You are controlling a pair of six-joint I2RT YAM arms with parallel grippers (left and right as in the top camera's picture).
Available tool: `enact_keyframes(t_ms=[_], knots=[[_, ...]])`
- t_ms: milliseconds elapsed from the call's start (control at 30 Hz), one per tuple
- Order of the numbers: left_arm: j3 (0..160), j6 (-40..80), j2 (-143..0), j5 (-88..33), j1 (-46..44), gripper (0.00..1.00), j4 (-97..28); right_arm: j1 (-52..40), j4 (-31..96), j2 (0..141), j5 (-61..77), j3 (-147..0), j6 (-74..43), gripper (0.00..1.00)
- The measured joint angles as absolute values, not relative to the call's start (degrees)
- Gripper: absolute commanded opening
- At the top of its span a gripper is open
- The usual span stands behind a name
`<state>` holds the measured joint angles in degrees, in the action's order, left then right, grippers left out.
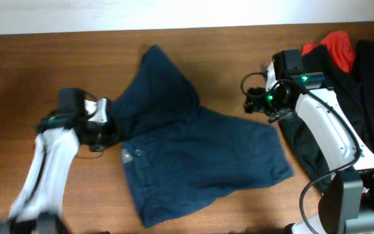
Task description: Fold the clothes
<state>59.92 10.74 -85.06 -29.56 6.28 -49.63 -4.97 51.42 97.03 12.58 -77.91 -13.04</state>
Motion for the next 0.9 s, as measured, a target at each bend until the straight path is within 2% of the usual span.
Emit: enact_keyframes(t_ms=[67, 167, 333, 533, 600, 633, 667, 700, 733, 900], knots=[[61.25, 7.22, -74.76, -30.09, 6.79, 0.01, -53.12, -5.34, 45.17, 97.56, 21.80, -78.08, -10.00, 0.86], [61.56, 5.32, -67.88, -27.59, 6.79, 0.00, -59.55, -9.26, 38.39, 101.56, 31.07, -78.22, -8.80, 0.88], [61.65, 4.71, -66.59, -22.11, 6.79, 0.01, -69.10, -18.02, 29.06, 113.16, 36.32, -78.22, -9.47, 0.89], [61.63, 4.69, -66.59, -20.05, 6.79, 0.00, -69.91, -21.69, 16.34, 123.17, 43.11, -78.26, -16.08, 0.87], [61.63, 4.69, -66.59, -19.86, 6.79, 0.00, -69.91, -23.44, 14.94, 124.05, 45.01, -78.59, -18.31, 0.80], [61.63, 4.69, -66.59, -19.86, 6.79, 0.01, -69.91, -24.27, 14.70, 124.38, 45.52, -78.65, -19.25, 0.68], [61.63, 4.67, -66.59, -19.86, 6.79, 0.00, -69.91, -25.26, 14.15, 124.86, 46.28, -78.70, -20.01, 0.48], [61.63, 4.67, -66.59, -19.84, 6.79, 0.01, -69.89, -26.11, 13.63, 125.12, 46.24, -78.70, -20.60, 0.11], [61.63, 4.67, -66.59, -19.81, 6.79, 0.00, -69.91, -27.14, 13.21, 125.69, 46.17, -78.70, -21.30, 0.04], [61.58, 4.69, -66.59, -19.62, 6.76, 0.01, -66.37, -25.52, 12.56, 126.08, 43.07, -79.11, -26.39, 0.04]])
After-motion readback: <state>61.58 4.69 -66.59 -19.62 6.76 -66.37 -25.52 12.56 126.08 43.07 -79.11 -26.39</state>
